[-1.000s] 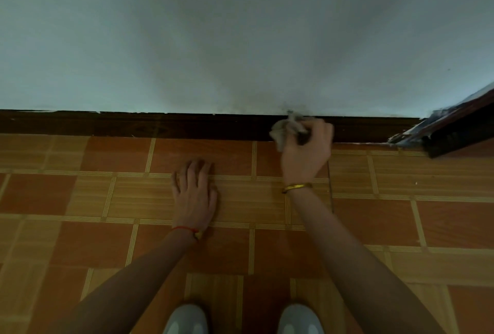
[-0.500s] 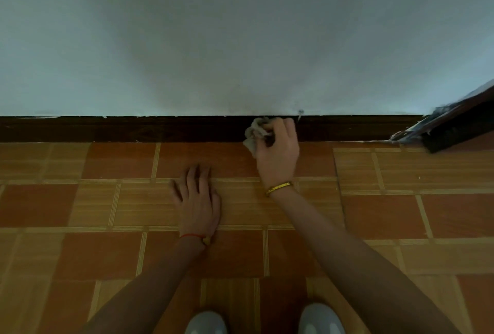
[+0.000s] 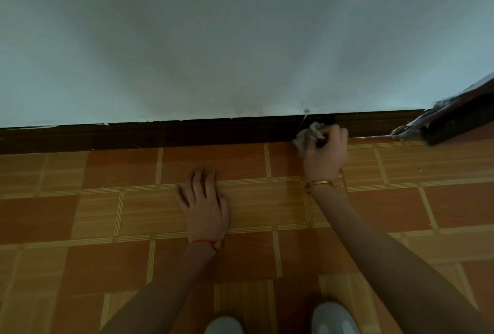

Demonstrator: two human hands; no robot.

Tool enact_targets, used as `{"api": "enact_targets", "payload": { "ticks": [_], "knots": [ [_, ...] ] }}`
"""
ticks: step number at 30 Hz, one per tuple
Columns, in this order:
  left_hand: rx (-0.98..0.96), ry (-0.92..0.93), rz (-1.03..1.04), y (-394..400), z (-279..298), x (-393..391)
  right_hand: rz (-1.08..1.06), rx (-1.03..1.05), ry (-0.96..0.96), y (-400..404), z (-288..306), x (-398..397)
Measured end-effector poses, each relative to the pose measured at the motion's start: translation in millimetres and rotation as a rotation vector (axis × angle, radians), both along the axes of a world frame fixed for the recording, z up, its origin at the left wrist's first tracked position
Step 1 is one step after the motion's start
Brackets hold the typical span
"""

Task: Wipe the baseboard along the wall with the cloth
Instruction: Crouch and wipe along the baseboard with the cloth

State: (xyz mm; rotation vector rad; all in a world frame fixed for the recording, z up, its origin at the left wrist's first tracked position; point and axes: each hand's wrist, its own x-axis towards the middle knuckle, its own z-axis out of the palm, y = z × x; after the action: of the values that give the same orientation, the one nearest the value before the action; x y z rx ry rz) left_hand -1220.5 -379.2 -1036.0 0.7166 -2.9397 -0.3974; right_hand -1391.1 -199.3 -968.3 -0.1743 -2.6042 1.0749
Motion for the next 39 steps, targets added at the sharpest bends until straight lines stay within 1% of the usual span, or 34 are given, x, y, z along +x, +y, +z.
{"api": "enact_targets", "payload": {
  "ticks": [4,7,9,12,15,18,21,24,26,27,28,30,31,33,35,37,39],
  "knots": [
    [-0.014,0.014,-0.003,0,0,1,0.19,0.052,-0.046,-35,-20,14],
    [-0.023,0.024,0.002,0,-1,1,0.224,0.059,-0.047,-39,-25,15],
    [-0.023,0.026,0.0,0,-1,1,0.178,0.073,-0.041,-25,-23,10],
    [-0.023,0.013,-0.002,0,1,1,-0.002,0.07,-0.008,13,-23,-6],
    [-0.014,-0.015,0.0,1,1,0,-0.141,0.078,-0.042,45,-21,-20],
    [-0.009,-0.019,0.006,0,2,-1,-0.193,0.07,-0.074,49,-18,-24],
    [-0.015,-0.025,0.004,1,2,-1,-0.092,0.058,-0.05,32,-18,-15],
    [-0.016,-0.02,0.005,2,2,-1,0.102,0.083,-0.071,-7,-19,6],
    [-0.017,-0.018,0.013,1,1,-1,0.282,0.04,-0.079,-38,-17,19],
    [-0.016,-0.015,0.013,1,1,-1,0.337,0.007,-0.064,-49,-15,23],
    [-0.015,-0.011,0.012,1,2,-1,0.348,-0.028,-0.046,-56,-14,24],
    [-0.024,-0.003,0.006,2,1,-1,0.282,-0.084,-0.021,-52,-10,21],
    [-0.027,-0.003,0.003,1,1,-1,0.216,-0.099,-0.019,-44,-8,19],
    [-0.024,-0.001,0.008,1,1,-1,0.023,-0.103,-0.02,-17,-2,8],
    [-0.022,0.0,0.011,2,1,-1,-0.139,-0.113,0.025,9,6,-3],
    [-0.022,0.008,0.01,2,1,-1,-0.176,-0.14,0.107,21,14,-9],
    [-0.022,0.011,0.001,2,0,-1,-0.119,-0.131,0.127,14,19,-7]
  ]
}}
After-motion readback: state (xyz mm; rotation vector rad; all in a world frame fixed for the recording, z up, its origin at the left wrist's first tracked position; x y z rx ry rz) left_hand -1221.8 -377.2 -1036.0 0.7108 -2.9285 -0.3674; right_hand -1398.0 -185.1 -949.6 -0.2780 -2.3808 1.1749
